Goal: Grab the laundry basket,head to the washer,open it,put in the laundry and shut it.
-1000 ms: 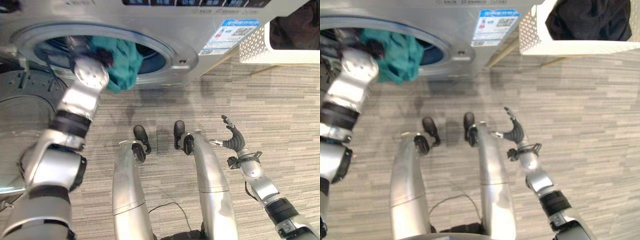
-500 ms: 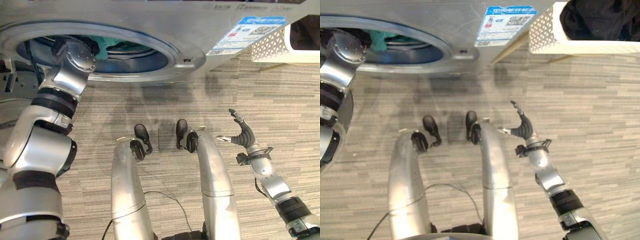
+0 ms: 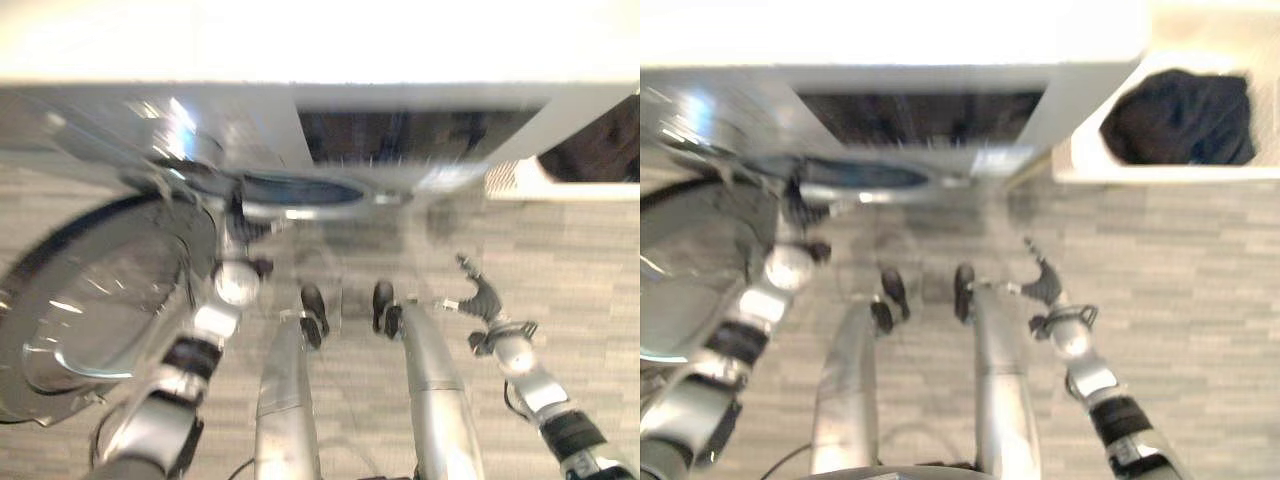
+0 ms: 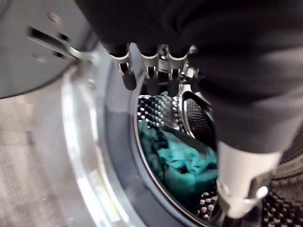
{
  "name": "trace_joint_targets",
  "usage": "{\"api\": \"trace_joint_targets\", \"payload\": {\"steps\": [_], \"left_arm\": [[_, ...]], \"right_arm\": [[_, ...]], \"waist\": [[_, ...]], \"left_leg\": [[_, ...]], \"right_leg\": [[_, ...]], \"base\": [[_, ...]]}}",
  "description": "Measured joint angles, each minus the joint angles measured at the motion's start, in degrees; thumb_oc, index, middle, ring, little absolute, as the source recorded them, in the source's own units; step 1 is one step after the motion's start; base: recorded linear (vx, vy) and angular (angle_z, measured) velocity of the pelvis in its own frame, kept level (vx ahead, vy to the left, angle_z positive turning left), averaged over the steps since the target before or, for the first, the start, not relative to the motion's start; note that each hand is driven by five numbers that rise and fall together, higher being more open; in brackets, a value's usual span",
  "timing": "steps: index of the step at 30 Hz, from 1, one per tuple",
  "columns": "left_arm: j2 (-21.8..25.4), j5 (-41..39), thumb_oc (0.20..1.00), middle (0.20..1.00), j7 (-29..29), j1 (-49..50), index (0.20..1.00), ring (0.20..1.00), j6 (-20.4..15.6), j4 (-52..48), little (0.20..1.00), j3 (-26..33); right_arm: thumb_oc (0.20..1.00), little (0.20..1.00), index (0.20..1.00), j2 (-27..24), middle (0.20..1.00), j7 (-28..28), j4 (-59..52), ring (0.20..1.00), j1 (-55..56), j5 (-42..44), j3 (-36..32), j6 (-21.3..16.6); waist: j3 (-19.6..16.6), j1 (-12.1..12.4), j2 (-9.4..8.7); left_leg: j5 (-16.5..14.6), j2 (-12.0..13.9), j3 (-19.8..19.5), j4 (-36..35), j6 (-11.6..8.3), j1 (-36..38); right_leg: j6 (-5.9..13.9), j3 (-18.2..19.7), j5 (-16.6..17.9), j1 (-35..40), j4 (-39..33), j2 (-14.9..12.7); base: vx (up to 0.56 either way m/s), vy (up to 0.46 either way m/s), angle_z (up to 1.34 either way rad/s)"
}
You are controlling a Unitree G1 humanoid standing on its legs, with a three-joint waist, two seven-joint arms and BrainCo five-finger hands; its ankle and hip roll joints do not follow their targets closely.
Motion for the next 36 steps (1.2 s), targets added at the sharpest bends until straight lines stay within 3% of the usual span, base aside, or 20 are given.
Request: {"api": "trace_joint_targets", "payload": {"steps": [2, 8, 14, 17, 18, 19, 20, 21, 24, 25, 27, 28, 29, 30, 31, 32, 34, 35, 36], "left_arm": [[-1.8, -0.8, 1.000, 1.000, -1.5, 9.6, 1.000, 1.000, -0.1, -0.6, 1.000, 2.4], [-3.3, -4.1, 1.000, 1.000, -7.3, 21.1, 1.000, 1.000, -0.3, 1.7, 1.000, 3.9], [-4.7, -4.0, 1.000, 1.000, -11.1, 24.3, 1.000, 1.000, 0.1, 9.0, 1.000, 3.8], [-5.7, -3.3, 1.000, 1.000, -12.4, 26.1, 1.000, 1.000, 0.4, 10.9, 1.000, 2.4], [-5.7, -3.2, 1.000, 1.000, -12.4, 26.0, 1.000, 1.000, 0.4, 11.2, 1.000, 1.8], [-6.3, -2.0, 1.000, 1.000, -12.6, 25.1, 1.000, 1.000, 0.4, 13.8, 1.000, 0.0], [-7.9, -1.5, 1.000, 1.000, -13.3, 25.0, 1.000, 1.000, 0.4, 15.5, 1.000, -0.6], [-8.9, -1.5, 1.000, 1.000, -13.5, 25.0, 1.000, 1.000, 0.5, 16.2, 1.000, -0.7], [-9.0, 0.7, 1.000, 1.000, -14.0, 24.7, 1.000, 1.000, 0.3, 17.8, 1.000, -1.9], [-8.7, 1.1, 1.000, 1.000, -14.3, 23.9, 1.000, 1.000, 0.3, 17.8, 1.000, -2.1], [-8.5, 1.3, 1.000, 1.000, -14.3, 22.9, 1.000, 1.000, 0.4, 17.9, 1.000, -2.7], [-8.2, 2.3, 1.000, 1.000, -14.2, 23.1, 1.000, 1.000, 0.2, 17.7, 1.000, -3.0], [-7.6, 3.0, 1.000, 1.000, -14.0, 23.5, 1.000, 1.000, 0.4, 17.8, 1.000, -3.3], [-6.5, 3.4, 1.000, 1.000, -13.7, 23.7, 1.000, 1.000, 0.5, 17.9, 1.000, -4.0], [-6.3, 3.4, 1.000, 1.000, -13.6, 23.4, 1.000, 1.000, 0.5, 17.9, 1.000, -4.1], [-6.2, 4.2, 1.000, 1.000, -13.4, 22.1, 1.000, 1.000, 0.5, 18.0, 1.000, -4.0], [-6.6, 5.2, 1.000, 1.000, -13.1, 18.6, 1.000, 1.000, 0.4, 17.6, 1.000, -3.0], [-6.7, 5.1, 1.000, 1.000, -13.0, 17.9, 1.000, 1.000, 1.3, 18.4, 1.000, -2.9], [-6.2, 5.2, 1.000, 1.000, -12.7, 18.4, 1.000, 1.000, 1.7, 18.5, 1.000, -2.0]], "right_arm": [[1.000, 1.000, 1.000, 0.3, 1.000, 0.1, 0.6, 1.000, 1.9, -0.1, -0.5, 1.7], [1.000, 1.000, 1.000, 1.5, 1.000, 2.4, 8.3, 1.000, 4.3, -1.5, -2.3, 3.0], [1.000, 1.000, 1.000, 2.5, 1.000, 4.3, 13.7, 1.000, 8.0, -2.0, -3.4, 3.5], [1.000, 1.000, 1.000, 3.2, 1.000, 5.1, 16.1, 1.000, 11.5, -2.0, -3.9, 4.1], [1.000, 1.000, 1.000, 3.5, 1.000, 5.1, 17.1, 1.000, 11.3, -2.0, -3.9, 4.0], [1.000, 1.000, 1.000, 3.8, 1.000, 5.2, 19.0, 1.000, 10.2, -2.0, -3.8, 4.0], [1.000, 1.000, 1.000, 3.2, 1.000, 5.1, 19.2, 1.000, 10.1, -2.0, -3.9, 3.8], [1.000, 1.000, 1.000, 2.9, 1.000, 5.1, 20.0, 1.000, 10.1, -2.0, -3.9, 3.7], [1.000, 1.000, 1.000, 3.5, 1.000, 5.4, 22.7, 1.000, 9.9, -2.0, -4.0, 4.0], [1.000, 1.000, 1.000, 3.6, 1.000, 5.6, 22.7, 1.000, 10.2, -2.0, -4.0, 4.1], [1.000, 1.000, 1.000, 3.8, 1.000, 5.7, 22.6, 1.000, 11.3, -2.0, -3.9, 4.1], [1.000, 1.000, 1.000, 4.1, 1.000, 5.7, 22.5, 1.000, 11.3, -2.0, -3.9, 4.1], [1.000, 1.000, 1.000, 4.8, 1.000, 5.7, 21.7, 1.000, 10.5, -2.0, -4.0, 4.0], [1.000, 1.000, 1.000, 6.3, 1.000, 5.7, 20.2, 1.000, 8.9, -2.0, -3.9, 3.9], [1.000, 1.000, 1.000, 7.2, 1.000, 5.6, 20.1, 1.000, 8.3, -2.0, -4.0, 3.8], [1.000, 1.000, 1.000, 7.7, 1.000, 5.1, 19.7, 1.000, 8.2, -2.0, -4.4, 3.6], [1.000, 1.000, 1.000, 7.7, 1.000, 4.9, 20.5, 1.000, 9.2, -2.0, -4.5, 4.5], [1.000, 1.000, 1.000, 7.7, 1.000, 5.0, 20.5, 1.000, 9.7, -2.0, -4.3, 4.8], [1.000, 1.000, 1.000, 7.6, 1.000, 4.9, 20.1, 1.000, 10.0, -2.0, -4.0, 4.7]], "waist": [[-0.5, 0.0, -0.77], [-0.8, 0.9, -1.62], [-2.7, 0.7, -2.46], [-7.8, 0.6, -2.50], [-7.9, 0.9, -2.68], [-8.4, 2.6, -3.30], [-9.1, 1.5, -2.63], [-9.6, 0.7, -1.54], [-11.4, 0.6, -0.25], [-11.5, 0.2, -0.47], [-11.6, -1.8, -0.70], [-11.6, -1.8, -0.86], [-11.5, -1.8, -1.02], [-11.4, -1.6, -1.30], [-11.4, -1.7, -1.80], [-11.1, -2.1, -1.54], [-10.5, -2.0, -0.98], [-10.2, -1.9, -0.01], [-10.0, -2.1, -0.59]], "left_leg": [[1.8, -0.8, 0.6, -7.7, -0.37, 9.4], [6.1, -2.7, 1.5, -24.5, -0.67, 32.1], [8.6, -2.8, 2.9, -35.9, -1.01, 46.0], [8.7, -2.6, 2.9, -39.1, -0.91, 50.3], [8.9, -3.2, 1.7, -39.3, -1.08, 51.5], [9.5, -4.2, -5.6, -37.8, -0.23, 52.1], [9.1, -4.5, -8.7, -37.0, -1.02, 52.3], [8.9, -4.1, -8.5, -38.8, -1.13, 54.0], [8.9, -3.3, -4.2, -44.6, -1.09, 57.8], [8.9, -3.5, -1.8, -45.0, -1.10, 57.5], [8.9, -4.5, -1.4, -45.3, -1.09, 57.6], [8.9, -4.8, 0.7, -45.8, -1.09, 57.9], [9.0, -4.8, 3.9, -45.8, -1.06, 57.8], [9.0, -4.2, 9.5, -45.8, -0.97, 57.6], [8.8, -3.8, 11.5, -45.6, -0.62, 57.6], [6.9, -3.7, 12.7, -46.0, 1.60, 57.7], [6.6, -2.9, 17.0, -46.1, 1.76, 58.0], [6.3, -2.4, 18.4, -46.5, 1.74, 58.5], [6.3, -1.8, 21.6, -45.2, 0.50, 59.1]], "right_leg": [[0.76, 0.1, 0.8, 8.6, -6.3, 0.2], [2.23, 0.2, 3.0, 29.3, -19.9, 1.1], [2.85, 1.2, 4.2, 41.5, -28.9, 3.0], [3.01, 1.9, 4.4, 45.2, -32.0, 4.0], [3.07, 3.3, 5.1, 46.0, -33.3, 4.7], [2.59, 6.7, 6.8, 47.9, -35.3, 4.7], [3.16, 7.8, 7.5, 49.3, -37.4, 4.5], [3.68, 7.9, 8.5, 50.9, -39.1, 5.0], [4.80, 11.4, 9.6, 50.2, -40.2, 6.5], [5.54, 14.1, 10.3, 48.7, -39.8, 6.3], [6.26, 15.3, 11.0, 47.7, -40.0, 6.0], [7.28, 17.4, 11.7, 46.6, -39.8, 6.4], [8.27, 20.2, 13.8, 44.9, -39.6, 7.2], [10.25, 21.3, 19.0, 42.4, -42.2, 8.3], [10.75, 19.1, 19.7, 41.9, -44.2, 7.3], [9.30, 7.4, 18.6, 41.5, -44.4, 5.0], [7.59, -6.5, 17.5, 40.3, -43.3, 1.2], [7.89, -10.7, 17.6, 40.2, -42.7, -0.2], [8.44, -14.7, 17.2, 40.5, -40.9, -2.2]], "base": [[0.11, -0.011, 0.11], [0.12, -0.035, 0.00], [0.16, -0.032, -0.15], [0.11, 0.058, -0.20], [0.05, 0.090, -0.88], [0.10, 0.103, -1.06], [0.12, 0.114, -1.00], [0.14, 0.148, -0.37], [0.01, 0.075, -0.76], [-0.05, 0.054, -0.85], [-0.07, 0.046, -0.53], [-0.08, -0.005, -0.99], [-0.09, -0.094, -2.29], [-0.05, -0.092, -2.67], [0.02, -0.151, -2.88], [0.05, -0.075, -1.89], [0.00, -0.168, -1.38], [-0.03, -0.209, -1.22], [0.02, -0.188, -1.45]]}}
